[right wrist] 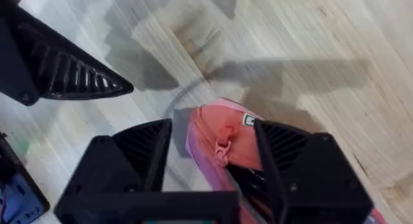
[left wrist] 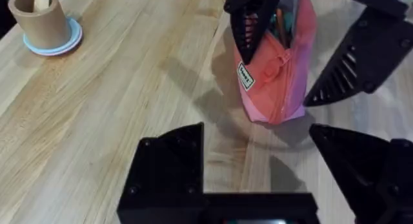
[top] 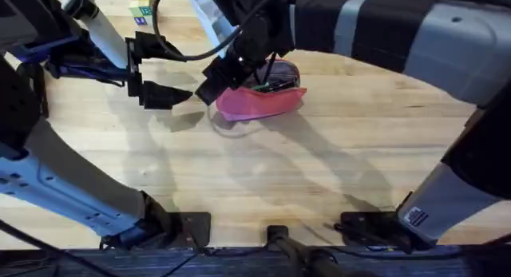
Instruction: Unzip the bag, pick up the pens from the table one at a time and place them inside, then zip the bag closed.
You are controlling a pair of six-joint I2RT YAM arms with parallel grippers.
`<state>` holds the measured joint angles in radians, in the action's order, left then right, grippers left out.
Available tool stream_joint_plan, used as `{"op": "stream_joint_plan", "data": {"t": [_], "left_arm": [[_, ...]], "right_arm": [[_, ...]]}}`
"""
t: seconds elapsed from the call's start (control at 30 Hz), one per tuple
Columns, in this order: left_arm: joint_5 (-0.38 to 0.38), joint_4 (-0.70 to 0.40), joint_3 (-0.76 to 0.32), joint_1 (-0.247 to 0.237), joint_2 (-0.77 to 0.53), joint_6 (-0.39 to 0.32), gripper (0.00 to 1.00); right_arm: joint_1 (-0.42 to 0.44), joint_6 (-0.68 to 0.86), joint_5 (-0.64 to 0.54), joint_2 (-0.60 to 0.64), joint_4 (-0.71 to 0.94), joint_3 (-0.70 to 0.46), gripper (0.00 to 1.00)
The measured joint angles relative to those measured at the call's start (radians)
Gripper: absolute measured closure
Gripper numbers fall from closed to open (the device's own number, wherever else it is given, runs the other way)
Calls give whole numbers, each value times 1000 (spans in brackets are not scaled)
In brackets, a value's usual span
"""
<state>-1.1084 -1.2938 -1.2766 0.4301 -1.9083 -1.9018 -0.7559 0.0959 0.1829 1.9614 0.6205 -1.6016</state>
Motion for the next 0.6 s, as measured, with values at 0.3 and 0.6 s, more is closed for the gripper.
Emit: {"op": "stream_joint_plan", "data": {"t": [0.3,0.6], "left_arm": [[0,0,0,0,0,-3,8],[0,0,0,0,0,-3,7]], "right_arm": [[1,-11,-4,0,28,0,491],[2,-14,-3,0,28,0,829]]}}
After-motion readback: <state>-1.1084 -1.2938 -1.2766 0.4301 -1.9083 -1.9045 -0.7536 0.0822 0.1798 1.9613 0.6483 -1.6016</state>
